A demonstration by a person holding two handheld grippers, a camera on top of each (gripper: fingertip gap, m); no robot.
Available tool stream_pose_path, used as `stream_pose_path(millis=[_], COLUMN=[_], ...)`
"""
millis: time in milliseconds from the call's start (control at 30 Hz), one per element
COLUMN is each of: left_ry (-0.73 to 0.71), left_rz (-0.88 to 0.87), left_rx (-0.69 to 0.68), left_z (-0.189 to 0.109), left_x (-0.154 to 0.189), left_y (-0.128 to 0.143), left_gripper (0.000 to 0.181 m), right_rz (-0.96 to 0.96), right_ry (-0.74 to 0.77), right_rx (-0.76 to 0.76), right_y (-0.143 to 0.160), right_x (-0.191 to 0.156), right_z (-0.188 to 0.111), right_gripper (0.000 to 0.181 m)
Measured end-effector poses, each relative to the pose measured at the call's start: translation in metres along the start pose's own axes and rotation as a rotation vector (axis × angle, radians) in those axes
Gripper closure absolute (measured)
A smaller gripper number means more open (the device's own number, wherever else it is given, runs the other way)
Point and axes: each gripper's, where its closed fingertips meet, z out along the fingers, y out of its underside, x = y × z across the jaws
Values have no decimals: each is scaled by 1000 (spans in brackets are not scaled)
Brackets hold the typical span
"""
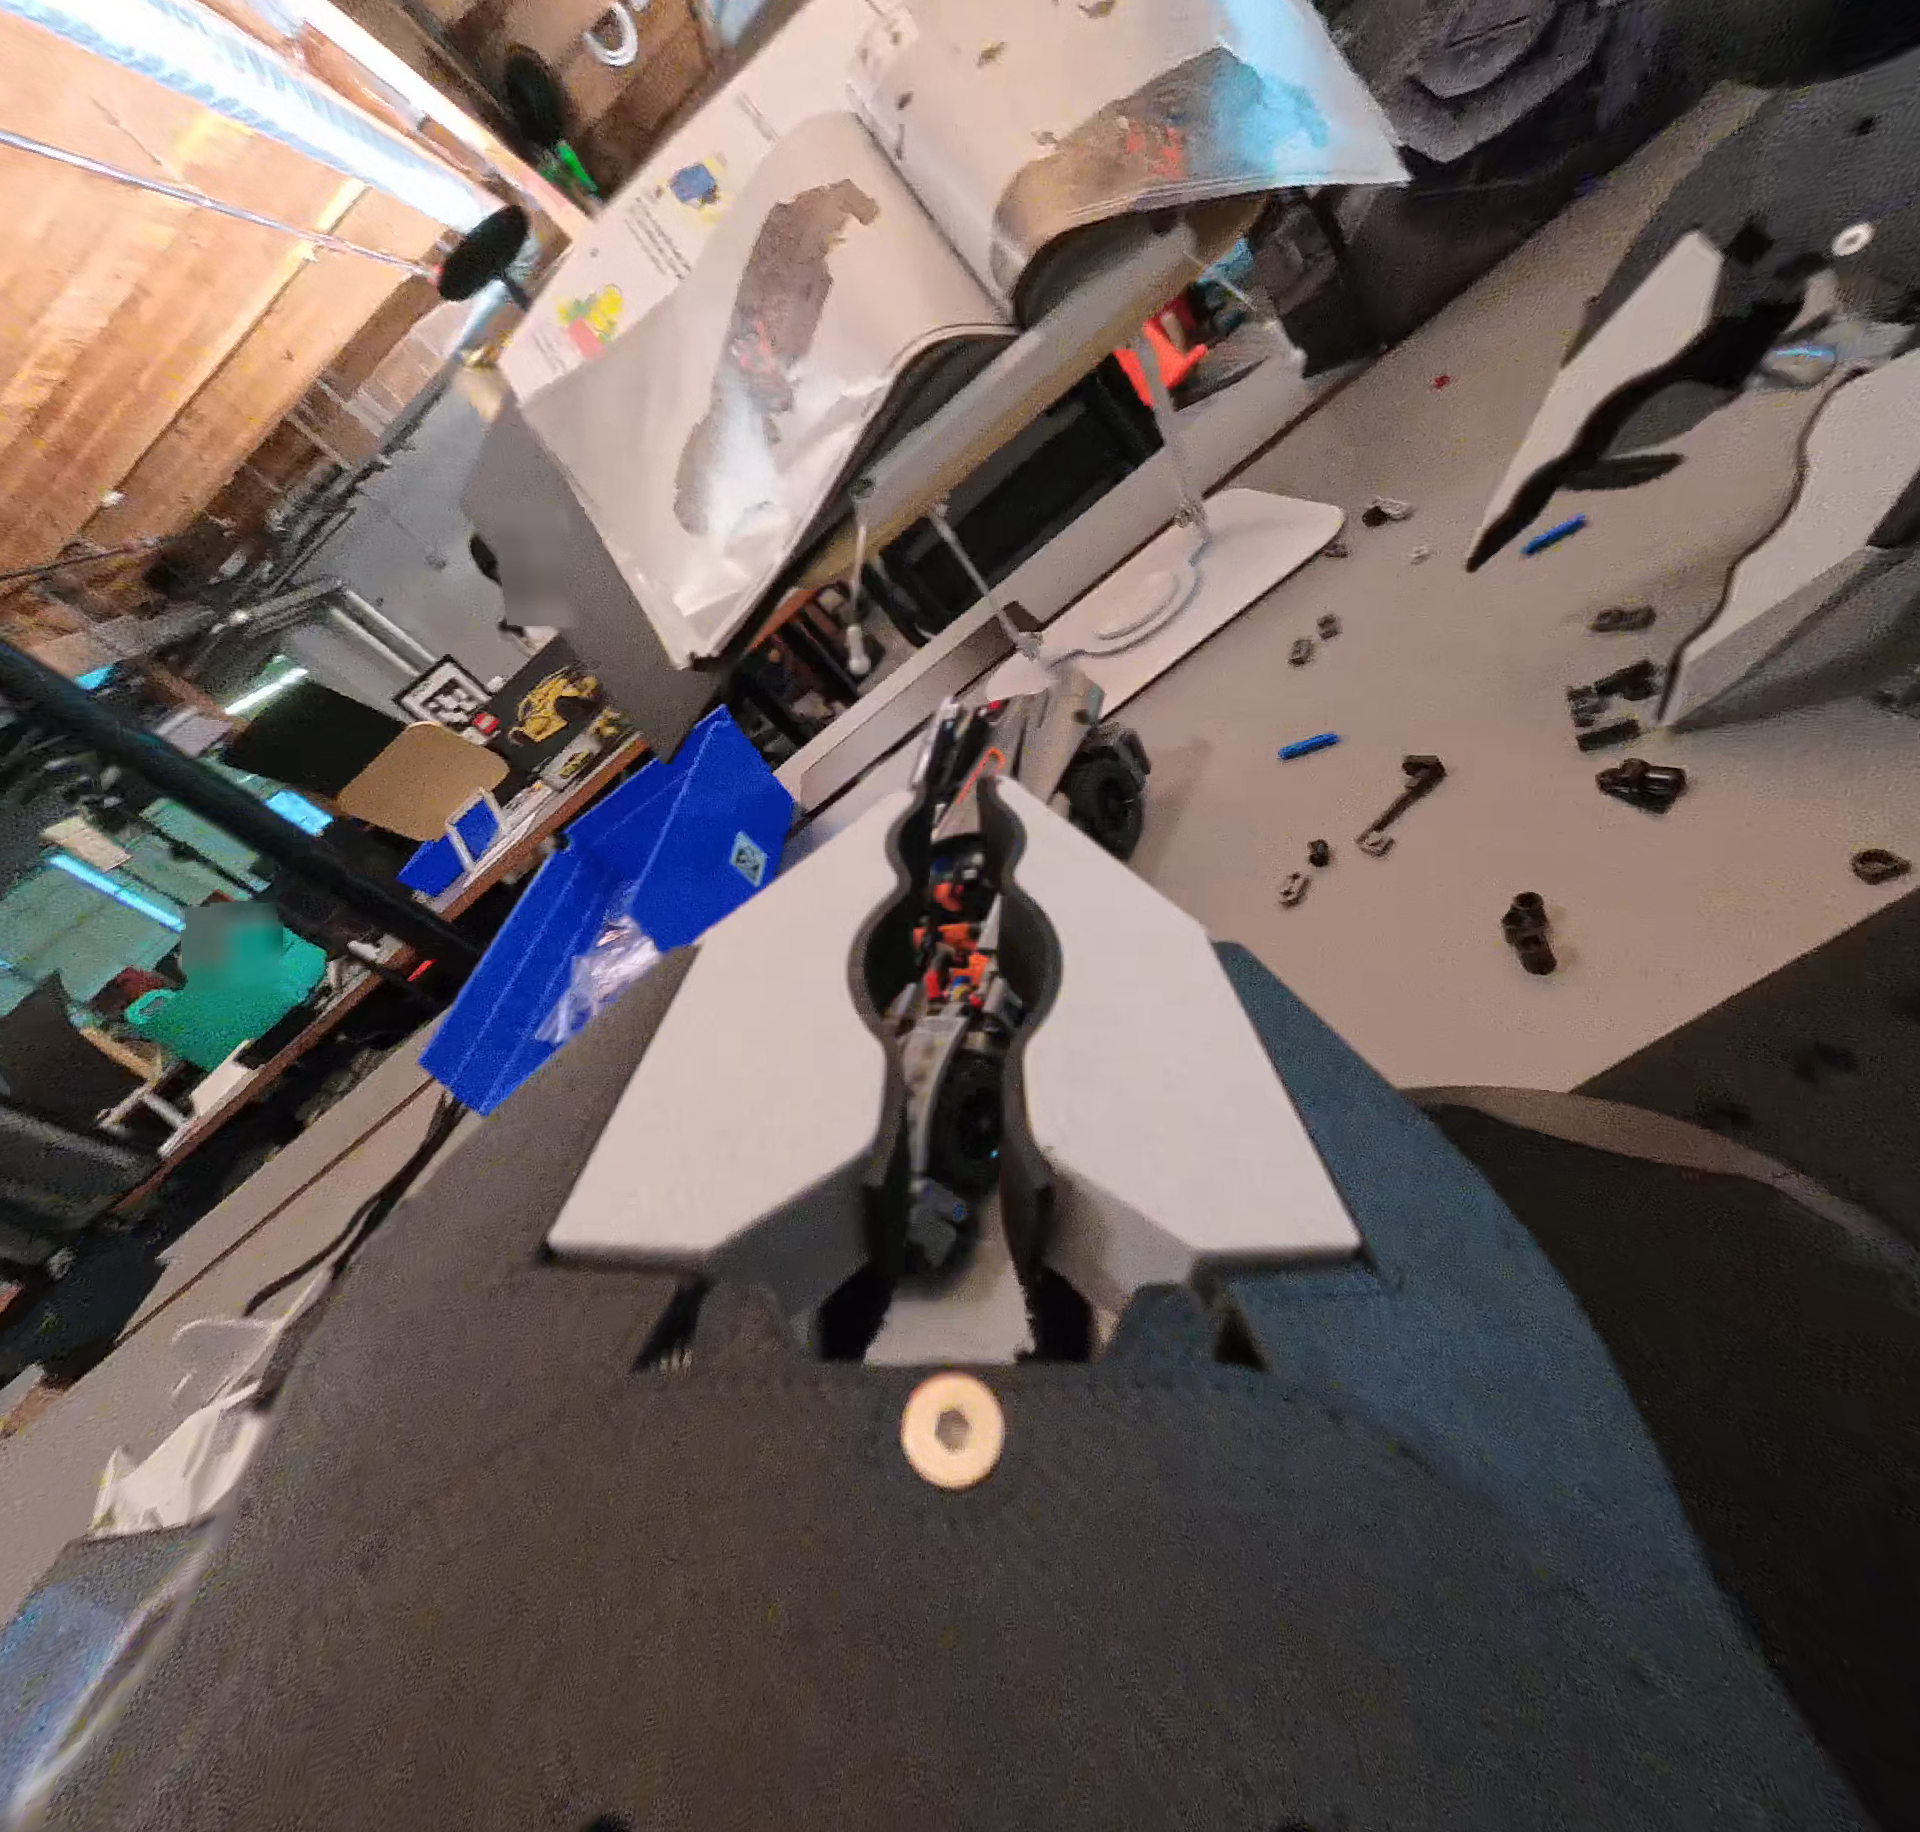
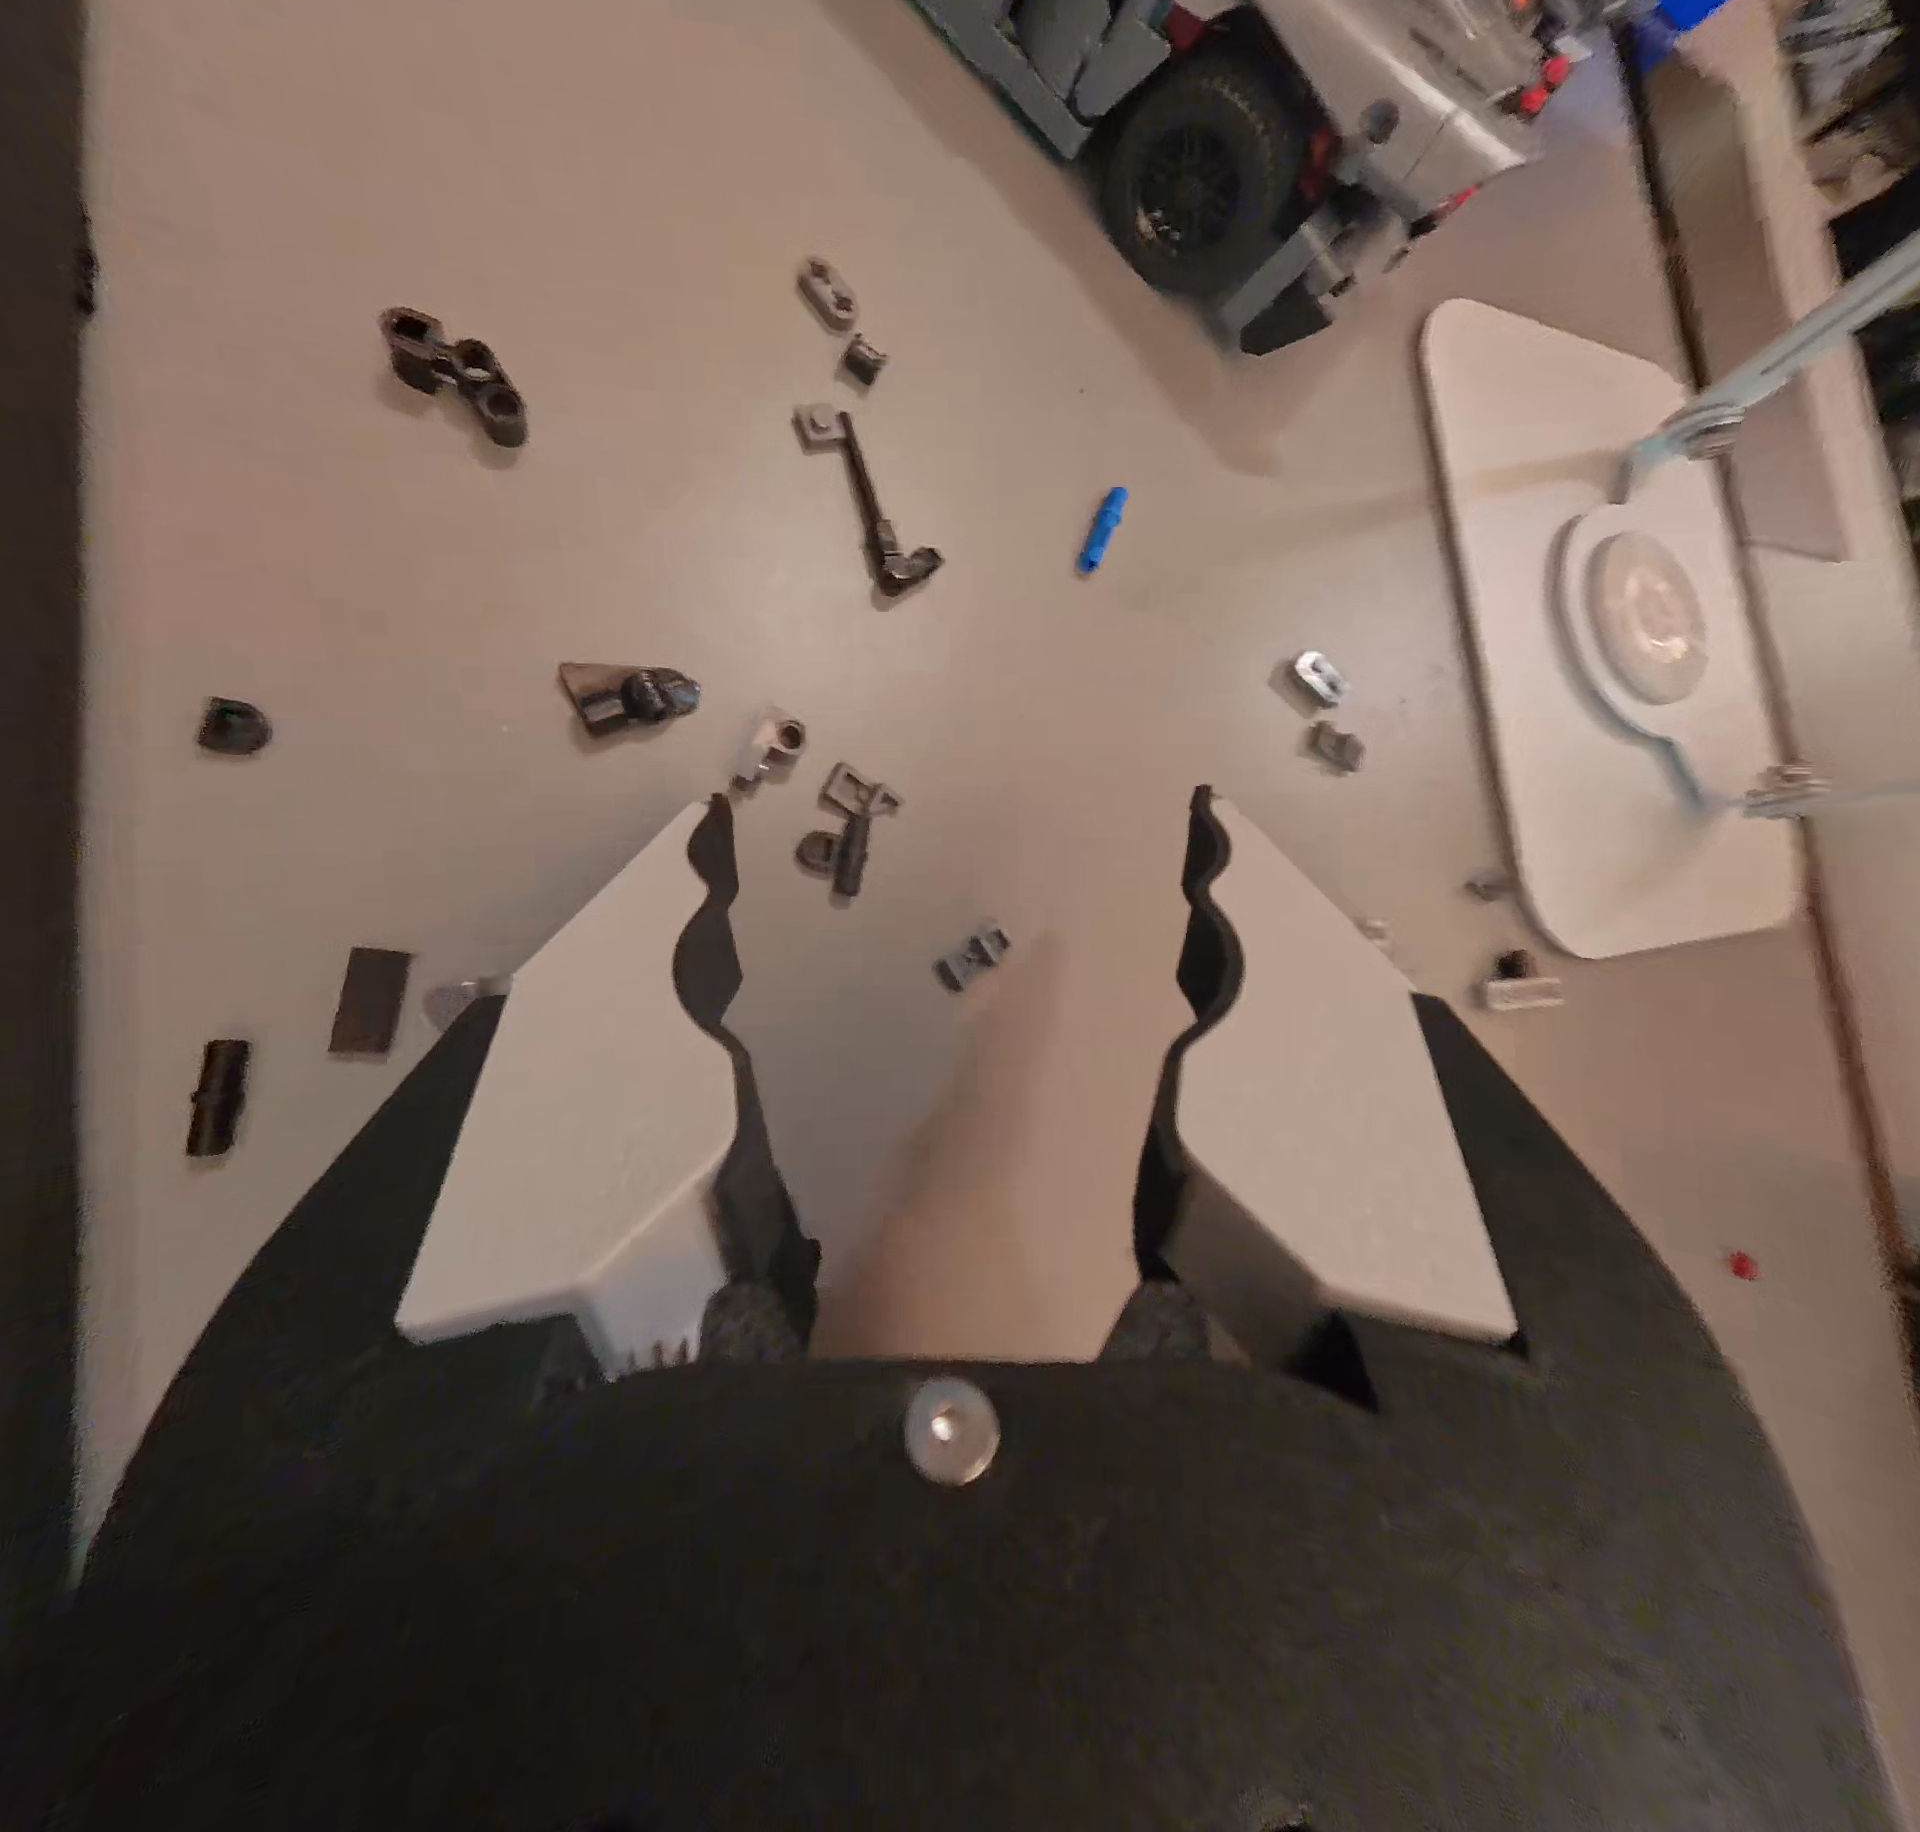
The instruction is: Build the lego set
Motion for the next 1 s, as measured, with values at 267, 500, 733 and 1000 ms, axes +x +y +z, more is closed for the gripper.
stream_pose_path(millis=[267,500,733,1000], left_ry=[-167,-181,-147,171], left_rz=[6,-8,-83,-228], left_rx=[3,-225,-390,-553], left_z=[-136,-274,-338,-342], left_x=[-24,9,44,87], left_y=[-12,50,137,227], left_gripper=[173,175,178,173], right_rz=[-264,-511,-541,-346], right_ry=[230,-198,-287,-435], right_rx=[253,439,79,-231], right_y=[-71,-156,-117,-14], right_x=[-9,-266,-371,-376], right_z=[-86,-121,38,243], right_gripper=[124,140,143,127])
